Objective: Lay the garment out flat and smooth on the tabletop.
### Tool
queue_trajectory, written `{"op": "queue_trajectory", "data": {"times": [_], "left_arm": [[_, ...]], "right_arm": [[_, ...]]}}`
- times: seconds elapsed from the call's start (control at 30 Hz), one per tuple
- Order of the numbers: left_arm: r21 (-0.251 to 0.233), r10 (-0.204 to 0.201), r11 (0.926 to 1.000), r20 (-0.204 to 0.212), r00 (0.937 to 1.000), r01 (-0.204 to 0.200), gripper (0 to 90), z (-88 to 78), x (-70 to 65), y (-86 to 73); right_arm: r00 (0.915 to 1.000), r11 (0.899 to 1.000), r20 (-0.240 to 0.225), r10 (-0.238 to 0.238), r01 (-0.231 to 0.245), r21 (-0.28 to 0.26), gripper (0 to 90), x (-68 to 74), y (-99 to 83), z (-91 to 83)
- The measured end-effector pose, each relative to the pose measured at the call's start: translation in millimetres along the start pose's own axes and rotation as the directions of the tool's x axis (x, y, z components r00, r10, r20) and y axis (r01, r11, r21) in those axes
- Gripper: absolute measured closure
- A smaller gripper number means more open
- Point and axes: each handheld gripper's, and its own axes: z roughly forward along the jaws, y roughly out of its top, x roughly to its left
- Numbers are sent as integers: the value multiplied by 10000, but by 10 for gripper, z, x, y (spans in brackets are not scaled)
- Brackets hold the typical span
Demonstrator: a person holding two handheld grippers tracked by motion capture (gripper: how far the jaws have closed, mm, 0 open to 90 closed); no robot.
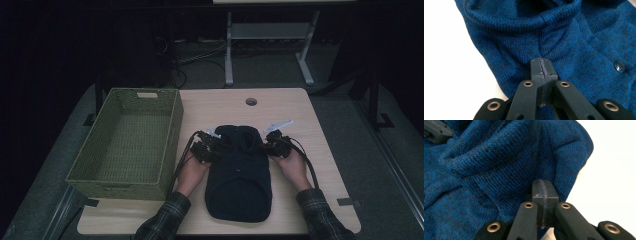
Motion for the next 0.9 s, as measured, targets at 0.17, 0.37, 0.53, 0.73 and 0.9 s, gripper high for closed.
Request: {"op": "queue_trajectory", "data": {"times": [0.17, 0.37, 0.53, 0.73, 0.9], "left_arm": [[14, 25, 10000, 609, 9981, -26, 900, 24, -77, -4], [-46, 187, 9998, 802, 9966, -184, 900, 65, -205, 11], [-61, 195, 9998, 935, 9954, -191, 898, 42, -193, 17], [-303, 66, 9995, 890, 9960, -39, 805, -51, -121, 57], [-385, 111, 9992, 764, 9970, -82, 667, -140, -36, 124]], "right_arm": [[9990, 9993, 373, -230, 219, 291, 900, -7, -33, -62], [9993, 9997, 378, -32, 23, 233, 900, -69, -131, -146], [9997, 9999, 234, 27, -30, 140, 898, -74, -175, -184], [9996, 9997, 278, -13, 20, -223, 765, -99, -134, -255], [9995, 9991, 237, 196, -187, -370, 631, -167, -84, -323]]}}
